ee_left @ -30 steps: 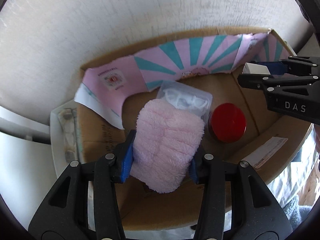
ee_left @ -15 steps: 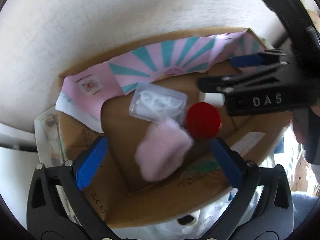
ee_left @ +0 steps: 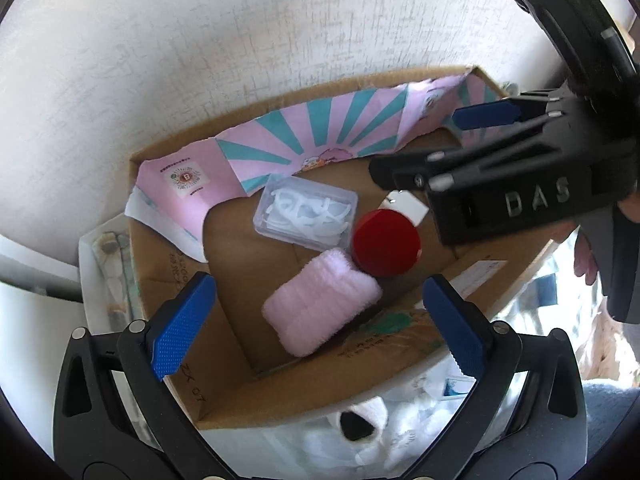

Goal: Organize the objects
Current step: 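Open both tools to drop the cloth and eraser into the box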

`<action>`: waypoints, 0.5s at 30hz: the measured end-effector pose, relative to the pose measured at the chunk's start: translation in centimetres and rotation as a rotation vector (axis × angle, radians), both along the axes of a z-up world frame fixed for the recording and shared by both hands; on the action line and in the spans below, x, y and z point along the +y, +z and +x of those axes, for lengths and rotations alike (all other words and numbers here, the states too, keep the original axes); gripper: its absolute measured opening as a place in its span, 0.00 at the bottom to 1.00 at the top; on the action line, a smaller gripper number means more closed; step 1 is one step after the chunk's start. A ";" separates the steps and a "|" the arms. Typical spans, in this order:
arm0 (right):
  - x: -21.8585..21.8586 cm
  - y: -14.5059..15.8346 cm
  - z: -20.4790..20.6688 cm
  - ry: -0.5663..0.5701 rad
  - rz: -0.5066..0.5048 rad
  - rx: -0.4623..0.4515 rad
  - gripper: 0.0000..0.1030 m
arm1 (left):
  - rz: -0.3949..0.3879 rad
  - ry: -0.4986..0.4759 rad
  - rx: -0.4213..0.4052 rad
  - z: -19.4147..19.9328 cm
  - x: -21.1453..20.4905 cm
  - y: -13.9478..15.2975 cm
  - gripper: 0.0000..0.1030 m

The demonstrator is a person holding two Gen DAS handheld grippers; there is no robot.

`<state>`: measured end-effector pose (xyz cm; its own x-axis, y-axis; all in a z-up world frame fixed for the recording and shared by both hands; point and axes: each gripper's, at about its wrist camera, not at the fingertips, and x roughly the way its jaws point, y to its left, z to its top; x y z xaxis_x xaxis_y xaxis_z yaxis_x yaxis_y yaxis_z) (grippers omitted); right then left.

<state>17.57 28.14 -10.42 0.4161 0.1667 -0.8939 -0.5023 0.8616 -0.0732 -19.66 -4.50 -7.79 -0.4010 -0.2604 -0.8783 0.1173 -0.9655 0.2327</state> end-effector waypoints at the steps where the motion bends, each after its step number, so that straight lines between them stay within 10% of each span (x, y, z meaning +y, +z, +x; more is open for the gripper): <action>1: 0.3 0.4 -0.3 0.014 -0.002 -0.013 0.99 | 0.004 0.003 0.007 0.2 0.1 0.2 1.00; 15: -0.7 8.7 -7.2 0.060 0.068 -0.269 0.99 | -0.081 0.094 0.222 5.2 2.0 7.4 1.00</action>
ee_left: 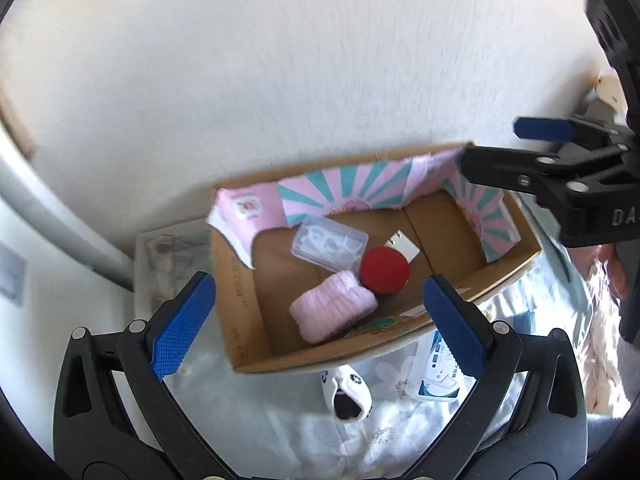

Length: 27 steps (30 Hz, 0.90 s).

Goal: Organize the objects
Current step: 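Open both tools to drop the cloth and eraser into the box, then grasp the white-black toy with the left tool while the right tool grasps the beige hair tie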

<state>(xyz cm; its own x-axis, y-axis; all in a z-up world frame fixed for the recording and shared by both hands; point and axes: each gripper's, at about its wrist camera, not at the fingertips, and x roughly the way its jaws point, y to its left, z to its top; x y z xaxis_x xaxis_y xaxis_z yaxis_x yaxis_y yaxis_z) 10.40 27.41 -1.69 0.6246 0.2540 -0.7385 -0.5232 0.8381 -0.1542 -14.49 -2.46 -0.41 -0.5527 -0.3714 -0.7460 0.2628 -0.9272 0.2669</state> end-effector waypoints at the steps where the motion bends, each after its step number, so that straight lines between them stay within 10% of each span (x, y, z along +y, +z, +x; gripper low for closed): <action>1: -0.4 0.6 -0.7 0.002 0.013 -0.016 0.99 | -0.007 0.006 0.015 0.4 0.2 0.4 1.00; 13: -4.8 2.4 -8.3 -0.003 -0.022 -0.208 0.99 | 0.016 0.041 0.181 6.1 2.7 3.1 1.00; 27: -8.9 1.3 -13.4 0.008 0.010 -0.225 0.99 | -0.011 0.027 0.212 10.9 7.1 1.7 1.00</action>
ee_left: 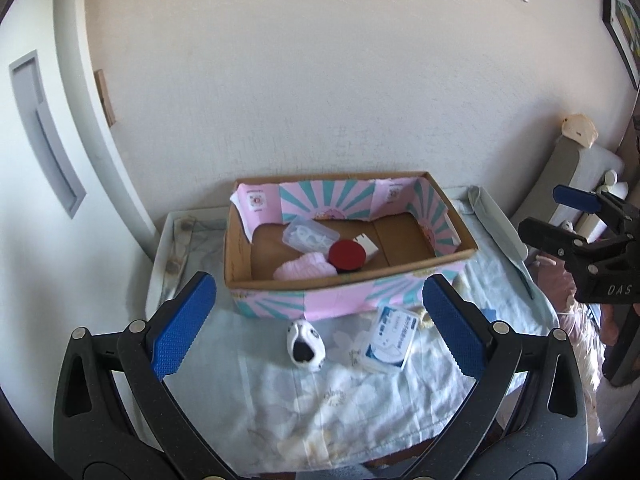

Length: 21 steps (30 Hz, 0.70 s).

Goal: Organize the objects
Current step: 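Grasp the white-black toy with the left tool while the right tool grasps the beige hair tie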

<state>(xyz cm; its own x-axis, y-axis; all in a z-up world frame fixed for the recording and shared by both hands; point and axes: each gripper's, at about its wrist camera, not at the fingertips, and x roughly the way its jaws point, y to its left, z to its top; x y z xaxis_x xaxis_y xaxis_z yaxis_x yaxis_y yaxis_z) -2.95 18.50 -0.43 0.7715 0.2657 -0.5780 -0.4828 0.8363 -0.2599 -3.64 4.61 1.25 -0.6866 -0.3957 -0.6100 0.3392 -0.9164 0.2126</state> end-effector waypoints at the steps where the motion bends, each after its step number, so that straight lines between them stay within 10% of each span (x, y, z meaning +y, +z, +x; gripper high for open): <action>1: -0.3 -0.3 -0.4 0.004 0.005 0.003 0.99 | 0.001 0.000 0.002 0.3 0.2 -0.2 1.00; 21: -5.3 -12.5 -2.3 0.015 -0.050 0.079 0.99 | 0.024 -0.015 -0.103 3.4 -1.1 -11.7 1.00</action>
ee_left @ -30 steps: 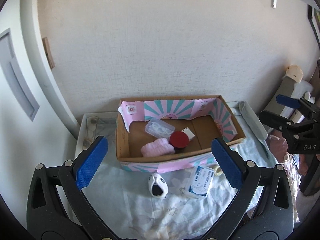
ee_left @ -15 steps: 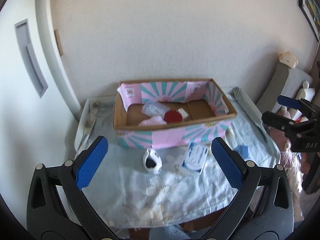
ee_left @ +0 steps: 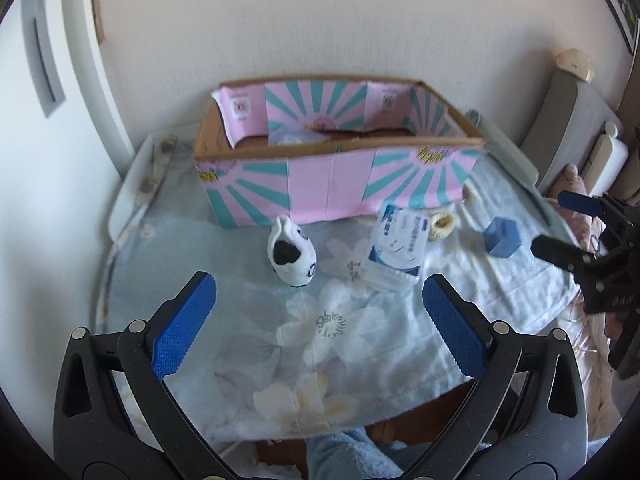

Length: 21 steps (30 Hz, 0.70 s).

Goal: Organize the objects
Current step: 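Grasp the white-black toy with the left tool while the right tool grasps the beige hair tie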

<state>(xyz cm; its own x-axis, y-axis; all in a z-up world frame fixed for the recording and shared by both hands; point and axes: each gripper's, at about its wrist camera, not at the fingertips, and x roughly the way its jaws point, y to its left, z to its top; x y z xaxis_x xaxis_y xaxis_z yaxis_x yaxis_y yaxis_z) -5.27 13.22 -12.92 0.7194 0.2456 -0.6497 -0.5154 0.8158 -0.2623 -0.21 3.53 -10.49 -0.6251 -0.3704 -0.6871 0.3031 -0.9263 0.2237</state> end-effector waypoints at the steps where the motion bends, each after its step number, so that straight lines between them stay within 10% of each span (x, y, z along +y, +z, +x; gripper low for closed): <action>1: 0.0 -0.8 0.3 0.003 -0.008 0.003 0.99 | 0.006 0.002 -0.001 -0.4 -0.5 -0.7 1.00; 21: 4.0 -7.7 8.6 0.048 -0.123 0.072 0.66 | 0.024 0.065 -0.058 -6.9 -7.4 -7.4 0.73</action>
